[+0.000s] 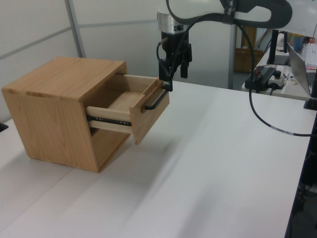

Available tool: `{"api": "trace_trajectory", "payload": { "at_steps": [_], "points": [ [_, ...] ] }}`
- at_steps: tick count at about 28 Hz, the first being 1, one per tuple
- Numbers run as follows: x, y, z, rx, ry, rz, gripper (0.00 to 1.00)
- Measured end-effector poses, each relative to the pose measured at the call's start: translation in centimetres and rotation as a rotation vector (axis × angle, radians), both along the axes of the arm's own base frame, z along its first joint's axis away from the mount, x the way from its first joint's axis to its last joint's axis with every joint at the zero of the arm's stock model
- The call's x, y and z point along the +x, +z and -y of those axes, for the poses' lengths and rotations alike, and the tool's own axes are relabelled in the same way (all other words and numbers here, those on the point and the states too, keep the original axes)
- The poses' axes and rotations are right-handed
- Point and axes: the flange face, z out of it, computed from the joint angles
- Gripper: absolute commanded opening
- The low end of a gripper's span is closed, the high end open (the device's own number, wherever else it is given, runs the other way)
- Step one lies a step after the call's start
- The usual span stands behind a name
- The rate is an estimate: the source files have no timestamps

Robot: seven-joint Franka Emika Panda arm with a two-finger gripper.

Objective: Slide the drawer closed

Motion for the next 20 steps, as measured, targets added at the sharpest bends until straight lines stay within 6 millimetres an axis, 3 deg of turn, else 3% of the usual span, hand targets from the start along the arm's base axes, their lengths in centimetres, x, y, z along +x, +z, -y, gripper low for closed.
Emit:
{"api": "trace_trajectory", "payload": {
  "at_steps": [3,8,20],
  "points": [
    [-0.3,0.5,-0.1,0.000,0.000,0.008,0.00],
    [0.0,-0.5,-0.2,0.000,0.000,-0.011,0.00],
    [4.0,-9.6,0.1,-0.046,-0.005,-0.165,0.00]
  ]
}}
